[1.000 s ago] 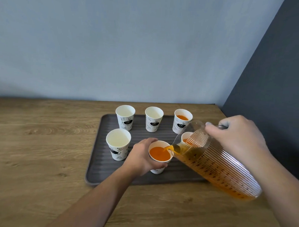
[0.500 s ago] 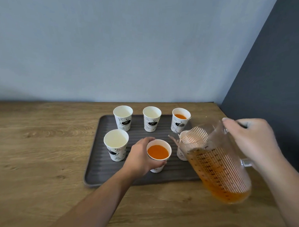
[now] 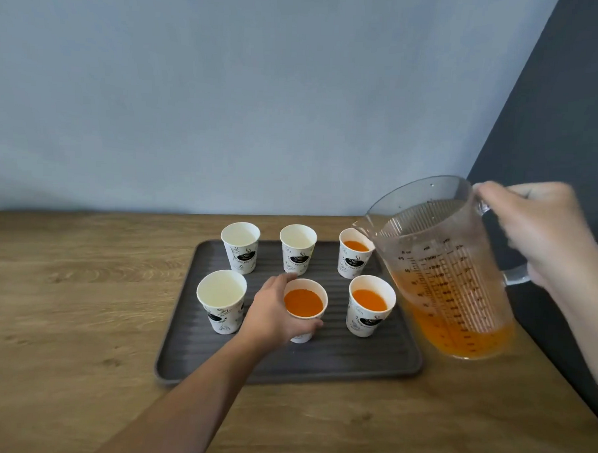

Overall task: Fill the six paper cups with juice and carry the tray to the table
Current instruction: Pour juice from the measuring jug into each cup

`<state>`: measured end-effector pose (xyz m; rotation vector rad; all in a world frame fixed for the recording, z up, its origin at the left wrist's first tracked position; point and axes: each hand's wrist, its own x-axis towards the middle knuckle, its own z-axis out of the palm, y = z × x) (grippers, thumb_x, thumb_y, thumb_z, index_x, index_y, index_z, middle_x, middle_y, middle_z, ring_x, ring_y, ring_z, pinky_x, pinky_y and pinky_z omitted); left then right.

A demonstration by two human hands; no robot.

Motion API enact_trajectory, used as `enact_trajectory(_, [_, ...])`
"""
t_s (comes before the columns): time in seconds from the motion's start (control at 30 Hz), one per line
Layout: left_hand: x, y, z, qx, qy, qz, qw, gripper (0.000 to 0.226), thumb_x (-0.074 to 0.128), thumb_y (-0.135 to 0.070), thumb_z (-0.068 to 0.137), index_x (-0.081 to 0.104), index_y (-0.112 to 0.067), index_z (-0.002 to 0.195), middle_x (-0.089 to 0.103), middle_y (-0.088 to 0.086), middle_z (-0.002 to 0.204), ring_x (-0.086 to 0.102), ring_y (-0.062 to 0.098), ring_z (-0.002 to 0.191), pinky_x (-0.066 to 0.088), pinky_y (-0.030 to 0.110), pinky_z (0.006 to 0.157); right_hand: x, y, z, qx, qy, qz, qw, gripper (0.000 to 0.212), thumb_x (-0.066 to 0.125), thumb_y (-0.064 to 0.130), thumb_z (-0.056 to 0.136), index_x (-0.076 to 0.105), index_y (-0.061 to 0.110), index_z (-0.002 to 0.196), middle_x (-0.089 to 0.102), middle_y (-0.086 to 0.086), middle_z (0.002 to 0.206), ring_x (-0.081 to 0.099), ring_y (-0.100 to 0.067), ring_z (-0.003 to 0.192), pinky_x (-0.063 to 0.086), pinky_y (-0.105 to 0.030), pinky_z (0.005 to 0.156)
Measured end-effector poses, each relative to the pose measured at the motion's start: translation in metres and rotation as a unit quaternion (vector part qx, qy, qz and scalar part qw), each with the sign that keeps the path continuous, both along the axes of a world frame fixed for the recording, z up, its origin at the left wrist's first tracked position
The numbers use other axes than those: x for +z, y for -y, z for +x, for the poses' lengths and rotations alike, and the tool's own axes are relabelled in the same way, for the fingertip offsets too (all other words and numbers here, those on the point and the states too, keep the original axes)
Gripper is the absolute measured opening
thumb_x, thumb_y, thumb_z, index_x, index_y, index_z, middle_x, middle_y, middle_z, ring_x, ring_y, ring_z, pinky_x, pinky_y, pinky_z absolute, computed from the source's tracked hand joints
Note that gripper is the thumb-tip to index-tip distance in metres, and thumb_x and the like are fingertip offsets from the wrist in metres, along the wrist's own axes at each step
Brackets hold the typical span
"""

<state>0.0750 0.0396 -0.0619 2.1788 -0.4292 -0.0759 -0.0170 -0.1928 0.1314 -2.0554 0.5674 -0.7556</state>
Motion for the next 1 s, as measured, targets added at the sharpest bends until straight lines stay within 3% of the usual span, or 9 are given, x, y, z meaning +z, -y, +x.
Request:
enact_trajectory(0.13, [0.022, 0.003, 0.005, -0.03, 0.035, 0.023, 0.999, 0.107, 0.084, -0.052, 0.055, 0.03, -0.027, 0.144, 0.038, -0.009, 0.14, 0.036, 0.007, 0.131, 0.033, 0.025, 0.105, 0.014, 0.014, 0.023, 0.045, 0.031, -0.007, 0.998, 0.039, 0.061, 0.036, 0.069, 0.038, 0.01, 0.052, 0.02, -0.008, 0.061, 0.017, -0.018, 0.053, 0.019, -0.031, 0.054])
enact_trajectory(0.37, [0.06, 0.015, 0.058, 0.044, 0.089, 0.036, 0.994, 0.085, 0.08, -0.036, 0.07, 0.037, -0.017, 0.14, 0.044, 0.001, 0.14, 0.042, 0.015, 0.13, 0.033, 0.027, 0.105, 0.033, 0.035, 0.078, 0.123, 0.052, -0.036, 0.99, 0.046, 0.06, 0.043, 0.054, 0.051, -0.002, 0.062, 0.019, -0.009, 0.061, 0.014, -0.022, 0.055, 0.023, -0.024, 0.049])
enact_trajectory(0.57, [0.059, 0.027, 0.101, 0.048, 0.026, 0.093, 0.994, 0.091, 0.079, -0.035, 0.07, 0.03, -0.015, 0.144, 0.036, 0.005, 0.146, 0.037, 0.019, 0.134, 0.034, 0.031, 0.11, 0.025, 0.059, 0.148, 0.202, 0.038, -0.077, 0.976, 0.042, 0.065, 0.035, 0.075, 0.048, 0.0, 0.06, 0.022, -0.01, 0.061, 0.019, -0.022, 0.055, 0.036, -0.016, 0.048])
enact_trajectory(0.63, [0.054, 0.033, 0.108, 0.044, 0.002, 0.114, 0.992, 0.096, 0.08, -0.037, 0.069, 0.028, -0.014, 0.145, 0.033, 0.005, 0.147, 0.035, 0.019, 0.135, 0.031, 0.03, 0.109, 0.016, 0.066, 0.173, 0.23, 0.022, -0.085, 0.969, 0.047, 0.065, 0.033, 0.081, 0.047, -0.005, 0.059, 0.035, -0.015, 0.055, 0.034, -0.03, 0.049, 0.045, -0.018, 0.063])
enact_trajectory(0.67, [0.051, 0.036, 0.112, 0.044, -0.009, 0.122, 0.992, 0.097, 0.081, -0.038, 0.068, 0.027, -0.014, 0.146, 0.033, 0.005, 0.148, 0.034, 0.02, 0.136, 0.03, 0.03, 0.108, 0.012, 0.069, 0.185, 0.241, 0.016, -0.088, 0.966, 0.049, 0.065, 0.033, 0.082, 0.048, -0.007, 0.059, 0.042, -0.018, 0.055, 0.051, -0.06, 0.081, 0.045, -0.018, 0.066])
enact_trajectory(0.7, [0.048, 0.039, 0.115, 0.046, -0.017, 0.126, 0.991, 0.098, 0.081, -0.038, 0.068, 0.026, -0.014, 0.146, 0.032, 0.005, 0.148, 0.034, 0.021, 0.136, 0.03, 0.031, 0.109, 0.007, 0.07, 0.195, 0.25, 0.012, -0.093, 0.964, 0.048, 0.066, 0.032, 0.083, 0.047, -0.004, 0.058, 0.039, -0.014, 0.056, 0.03, -0.019, 0.077, 0.043, -0.016, 0.062])
enact_trajectory(0.8, [0.038, 0.045, 0.123, 0.053, -0.038, 0.131, 0.989, 0.101, 0.082, -0.04, 0.067, 0.025, -0.012, 0.146, 0.032, 0.006, 0.149, 0.033, 0.022, 0.136, 0.03, 0.034, 0.111, -0.006, 0.071, 0.221, 0.278, -0.003, -0.12, 0.953, 0.048, 0.065, 0.029, 0.085, 0.037, 0.008, 0.052, 0.021, -0.005, 0.057, 0.023, -0.022, 0.056, 0.036, -0.017, 0.053])
enact_trajectory(0.87, [0.032, 0.047, 0.125, 0.057, -0.046, 0.132, 0.989, 0.102, 0.082, -0.041, 0.066, 0.025, -0.012, 0.146, 0.032, 0.006, 0.149, 0.034, 0.022, 0.136, 0.031, 0.036, 0.112, -0.016, 0.073, 0.234, 0.292, -0.019, -0.126, 0.948, 0.053, 0.066, 0.03, 0.085, 0.033, 0.013, 0.047, 0.02, -0.002, 0.051, 0.023, -0.017, 0.048, 0.035, -0.026, 0.063])
enact_trajectory(1.0, [0.022, 0.048, 0.131, 0.077, -0.055, 0.102, 0.99, 0.101, 0.084, -0.04, 0.063, 0.029, -0.013, 0.143, 0.036, 0.004, 0.146, 0.035, 0.02, 0.134, 0.031, 0.031, 0.109, -0.033, 0.071, 0.258, 0.312, -0.049, -0.138, 0.939, 0.057, 0.065, 0.03, 0.086, 0.03, 0.017, 0.043, 0.02, 0.01, 0.037, 0.021, -0.007, 0.038, 0.032, -0.03, 0.059])
